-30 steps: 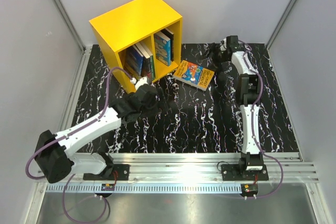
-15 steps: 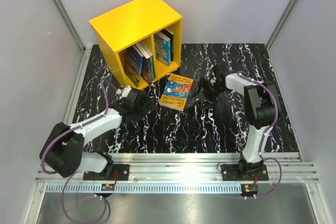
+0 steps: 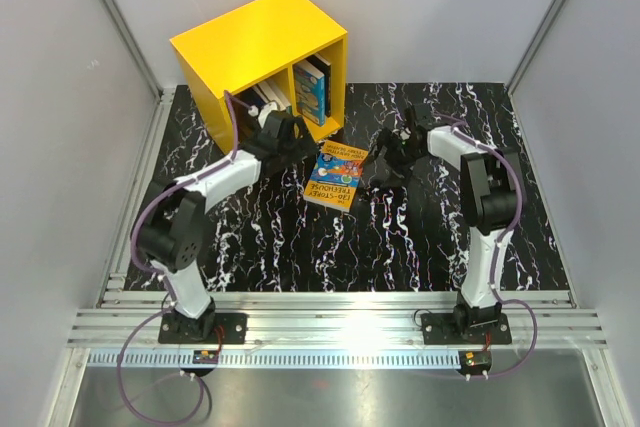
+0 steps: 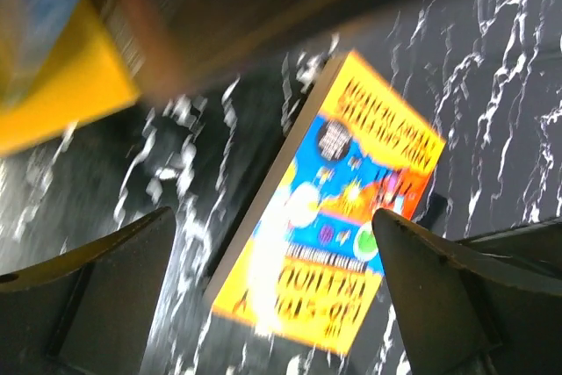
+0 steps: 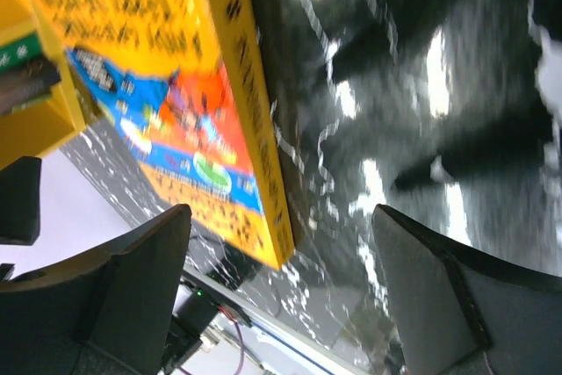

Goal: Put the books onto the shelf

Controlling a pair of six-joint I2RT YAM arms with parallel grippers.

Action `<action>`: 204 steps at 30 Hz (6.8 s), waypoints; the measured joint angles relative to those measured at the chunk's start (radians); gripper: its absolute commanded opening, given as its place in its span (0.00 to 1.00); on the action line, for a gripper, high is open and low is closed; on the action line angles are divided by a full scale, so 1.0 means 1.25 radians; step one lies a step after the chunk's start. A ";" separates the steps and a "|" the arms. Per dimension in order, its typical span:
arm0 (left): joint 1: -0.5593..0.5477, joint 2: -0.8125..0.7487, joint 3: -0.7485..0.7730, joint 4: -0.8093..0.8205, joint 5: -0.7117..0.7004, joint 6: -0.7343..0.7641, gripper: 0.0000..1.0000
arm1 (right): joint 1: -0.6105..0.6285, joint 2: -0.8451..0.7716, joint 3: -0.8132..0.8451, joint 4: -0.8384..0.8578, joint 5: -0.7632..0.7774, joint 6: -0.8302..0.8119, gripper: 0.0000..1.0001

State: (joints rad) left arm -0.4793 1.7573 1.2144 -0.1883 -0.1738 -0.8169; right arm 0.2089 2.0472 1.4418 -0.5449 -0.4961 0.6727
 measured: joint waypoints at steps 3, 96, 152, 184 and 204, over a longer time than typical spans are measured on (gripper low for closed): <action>0.001 0.062 0.055 0.015 0.007 0.026 0.98 | 0.000 0.052 0.036 0.002 -0.010 0.006 0.92; -0.310 -0.012 -0.045 -0.095 0.010 0.088 0.82 | 0.004 -0.196 -0.638 0.669 -0.217 0.235 0.45; 0.045 -0.004 -0.012 -0.321 0.085 0.328 0.84 | 0.043 -0.239 -0.745 0.844 -0.258 0.378 0.48; -0.193 0.035 -0.086 -0.231 0.361 0.047 0.81 | 0.061 -0.251 -0.862 1.077 -0.260 0.505 0.49; -0.202 0.035 -0.097 -0.202 0.381 0.023 0.80 | 0.048 -0.513 -0.794 0.405 -0.052 0.138 0.49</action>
State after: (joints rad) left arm -0.7315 1.8015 1.0931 -0.4404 0.3031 -0.7876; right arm 0.2691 1.4059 0.4488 -0.0391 -0.5610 0.8448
